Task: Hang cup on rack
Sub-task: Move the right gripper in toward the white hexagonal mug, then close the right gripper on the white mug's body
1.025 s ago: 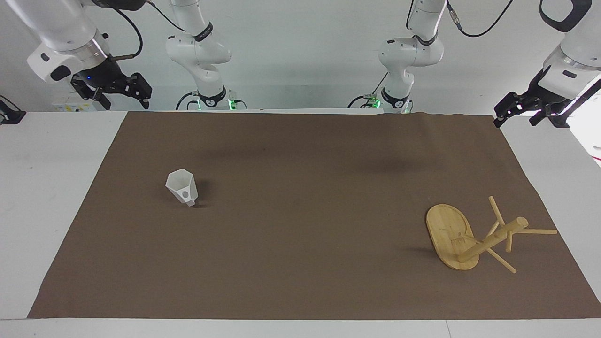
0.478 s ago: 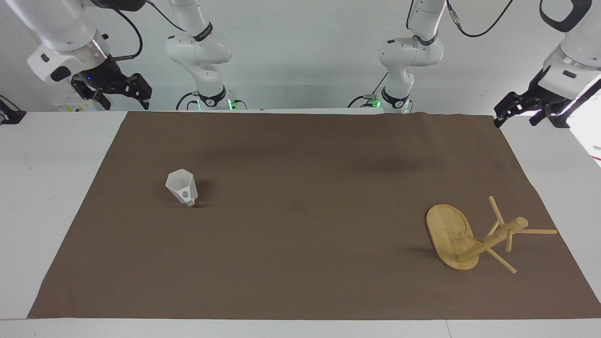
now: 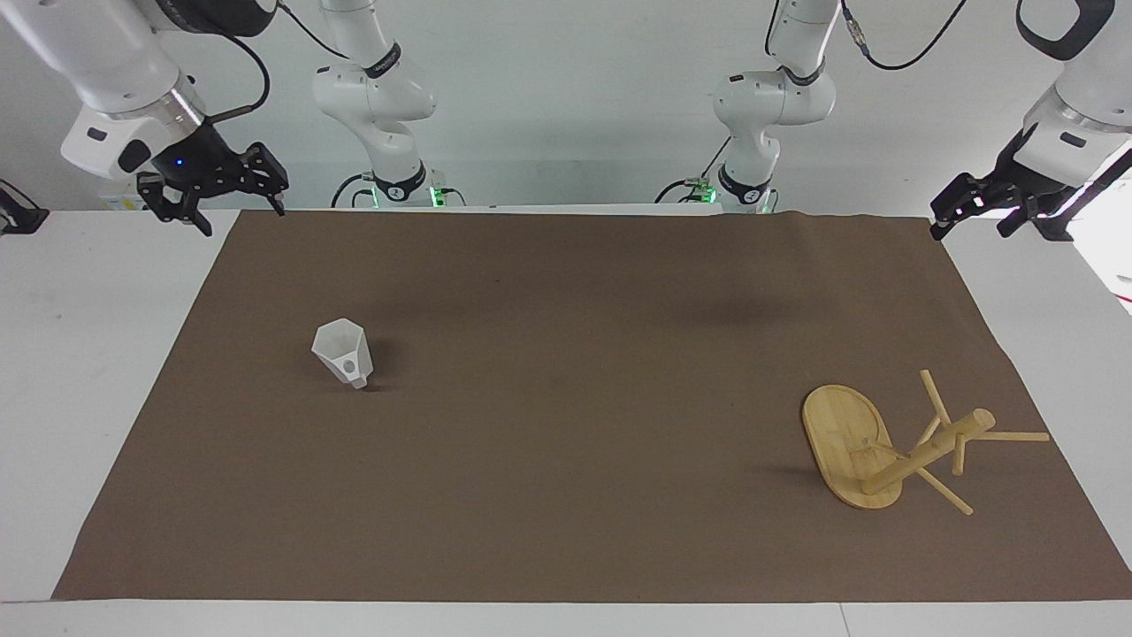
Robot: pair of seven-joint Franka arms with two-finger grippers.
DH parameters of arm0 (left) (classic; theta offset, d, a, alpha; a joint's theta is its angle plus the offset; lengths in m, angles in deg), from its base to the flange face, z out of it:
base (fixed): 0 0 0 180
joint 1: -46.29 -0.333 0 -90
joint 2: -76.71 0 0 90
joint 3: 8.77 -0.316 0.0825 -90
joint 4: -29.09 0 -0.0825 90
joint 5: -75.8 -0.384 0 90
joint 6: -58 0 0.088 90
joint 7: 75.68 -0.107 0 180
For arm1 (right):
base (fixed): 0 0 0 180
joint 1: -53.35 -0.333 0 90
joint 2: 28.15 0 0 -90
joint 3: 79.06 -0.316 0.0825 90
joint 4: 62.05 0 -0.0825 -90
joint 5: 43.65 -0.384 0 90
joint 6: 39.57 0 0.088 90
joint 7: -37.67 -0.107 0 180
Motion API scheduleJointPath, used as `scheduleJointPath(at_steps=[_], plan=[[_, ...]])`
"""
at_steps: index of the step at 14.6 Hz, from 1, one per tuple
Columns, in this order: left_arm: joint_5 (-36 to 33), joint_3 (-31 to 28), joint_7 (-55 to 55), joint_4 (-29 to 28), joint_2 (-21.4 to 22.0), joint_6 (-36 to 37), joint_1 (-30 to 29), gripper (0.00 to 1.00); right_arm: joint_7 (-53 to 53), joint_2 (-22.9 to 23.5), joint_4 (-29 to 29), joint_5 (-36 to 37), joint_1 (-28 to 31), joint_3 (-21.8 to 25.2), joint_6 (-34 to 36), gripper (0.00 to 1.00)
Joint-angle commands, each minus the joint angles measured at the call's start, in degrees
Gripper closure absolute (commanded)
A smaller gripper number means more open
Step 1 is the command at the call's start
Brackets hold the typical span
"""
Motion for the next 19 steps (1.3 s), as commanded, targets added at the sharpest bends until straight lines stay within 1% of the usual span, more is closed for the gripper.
scheduleJointPath(at_steps=[1, 4, 5, 6, 8, 10, 11, 13, 14, 15, 16, 19], plan=[[-0.4, 0.2, 0.0, -0.4, 0.8, 0.6, -0.4, 0.0, 24.4, 7.6, 0.1, -11.8, 10.6, -0.3, -2.4, 0.0], [-0.4, 0.2, 0.0, -0.4, 0.9, 0.6, -0.3, 0.0, 48.4, 15.2, 0.0, -22.7, 16.1, -0.3, -2.1, 0.0], [-0.4, 0.2, 0.0, -0.4, 0.8, 0.6, -0.4, 0.0, 54.8, 17.5, -0.1, -25.3, 17.9, -0.3, -1.0, 0.0], [-0.4, 0.2, 0.0, -0.4, 0.9, 0.6, -0.4, 0.0, 61.0, 20.7, -0.2, -28.1, 20.0, -0.5, 1.2, 0.0], [-0.4, 0.2, 0.0, -0.4, 0.8, 0.6, -0.4, 0.0, 72.8, 26.9, -0.7, -32.4, 24.0, -0.8, 3.4, 0.0], [-0.4, 0.2, 0.0, -0.4, 0.8, 0.6, -0.3, 0.0, 84.7, 30.4, 0.0, -36.2, 25.0, -0.8, 4.8, 0.0], [-0.4, 0.2, 0.0, -0.4, 0.9, 0.6, -0.3, 0.0, 89.4, 30.5, 1.1, -36.6, 24.9, -0.8, 4.8, 0.0], [-0.4, 0.2, 0.0, -0.4, 0.9, 0.6, -0.3, 0.0, 96.0, 31.1, 2.2, -37.0, 24.0, -1.0, 5.0, 0.0], [-0.4, 0.2, 0.0, -0.4, 0.8, 0.6, -0.4, 0.0, 98.8, 33.8, 3.4, -39.0, 23.8, -2.2, 5.4, 0.0], [-0.4, 0.2, 0.0, -0.4, 0.9, 0.6, -0.4, 0.0, 101.4, 37.9, 3.4, -42.7, 23.9, -2.6, 5.6, 0.0], [-0.4, 0.2, 0.0, -0.4, 0.9, 0.6, -0.3, 0.0, 102.1, 39.6, 3.4, -43.4, 23.9, -2.6, 5.4, 0.0], [-0.4, 0.2, 0.0, -0.5, 0.9, 0.6, -0.3, 0.0, 104.9, 40.2, 3.8, -44.2, 22.0, -2.8, 4.9, 0.0]])
